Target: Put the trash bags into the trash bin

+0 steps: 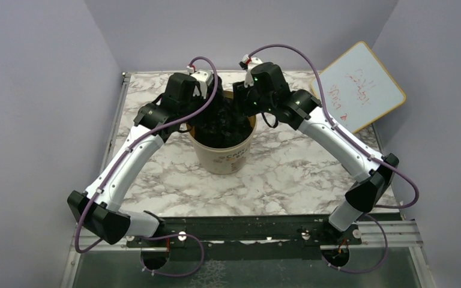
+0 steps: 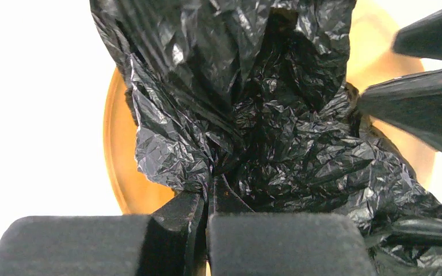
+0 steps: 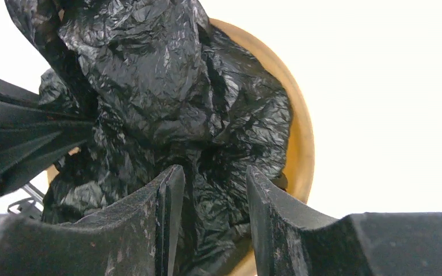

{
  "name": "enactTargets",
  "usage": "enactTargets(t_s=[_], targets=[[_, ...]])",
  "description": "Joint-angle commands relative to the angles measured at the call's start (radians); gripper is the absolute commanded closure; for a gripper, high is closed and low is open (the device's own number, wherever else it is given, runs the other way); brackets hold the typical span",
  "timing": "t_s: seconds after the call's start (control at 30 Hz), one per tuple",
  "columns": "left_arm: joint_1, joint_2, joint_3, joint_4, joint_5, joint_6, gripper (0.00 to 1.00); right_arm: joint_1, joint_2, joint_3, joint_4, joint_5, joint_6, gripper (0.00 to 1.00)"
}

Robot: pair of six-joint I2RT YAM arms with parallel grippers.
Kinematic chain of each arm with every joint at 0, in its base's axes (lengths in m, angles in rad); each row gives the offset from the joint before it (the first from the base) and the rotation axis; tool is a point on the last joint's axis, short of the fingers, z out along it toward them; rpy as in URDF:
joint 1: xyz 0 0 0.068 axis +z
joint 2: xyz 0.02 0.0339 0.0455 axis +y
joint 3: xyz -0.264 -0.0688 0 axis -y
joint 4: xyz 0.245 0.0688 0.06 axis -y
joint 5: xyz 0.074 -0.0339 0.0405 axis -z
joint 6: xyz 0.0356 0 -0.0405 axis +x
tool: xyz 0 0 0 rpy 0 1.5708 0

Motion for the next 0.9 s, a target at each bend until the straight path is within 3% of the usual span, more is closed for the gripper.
enactTargets(t_s=[0.0, 0.1, 0.23, 0.3, 0.37, 0.43, 0.63, 0.67, 0.73, 0.77, 0.8, 0.87], targets=[[0.004, 0.006, -0.014, -0.037, -0.080, 0.012, 1.00, -0.010, -0.036, -0.045, 0.014, 0.013, -0.044, 0.51], [0.004, 0.007, -0.003, -0.044, -0.079, 0.011, 1.00, -0.009, -0.076, -0.058, 0.025, -0.120, -0.033, 0.51], [0.004, 0.006, 0.029, -0.045, -0.040, 0.002, 1.00, -0.010, -0.144, -0.199, 0.201, -0.456, 0.059, 0.49], [0.004, 0.011, 0.049, -0.045, -0.011, -0.007, 1.00, -0.010, -0.140, -0.257, 0.283, -0.530, 0.118, 0.49], [0.004, 0.017, 0.081, -0.055, 0.043, -0.016, 0.98, -0.010, -0.108, -0.261, 0.282, -0.519, 0.115, 0.50], [0.004, 0.027, 0.127, -0.092, 0.093, -0.013, 0.87, -0.013, -0.101, -0.271, 0.248, -0.399, 0.055, 0.51], [0.006, -0.038, 0.149, -0.151, 0.028, -0.023, 0.73, -0.089, -0.170, -0.209, 0.099, -0.109, 0.009, 0.51], [0.006, -0.050, 0.149, -0.151, 0.033, -0.020, 0.68, -0.090, -0.212, -0.223, 0.134, -0.093, -0.003, 0.51], [0.006, -0.073, 0.147, -0.153, 0.032, -0.026, 0.36, -0.088, -0.326, -0.326, 0.284, -0.102, -0.022, 0.50], [0.006, -0.085, 0.143, -0.151, 0.031, -0.033, 0.25, -0.088, -0.385, -0.396, 0.372, -0.111, -0.024, 0.42], [0.006, -0.099, 0.139, -0.153, 0.031, -0.038, 0.22, -0.088, -0.448, -0.473, 0.456, -0.104, -0.017, 0.30], [0.006, -0.130, 0.133, -0.154, 0.033, -0.062, 0.20, -0.087, -0.561, -0.597, 0.564, -0.001, 0.013, 0.25]])
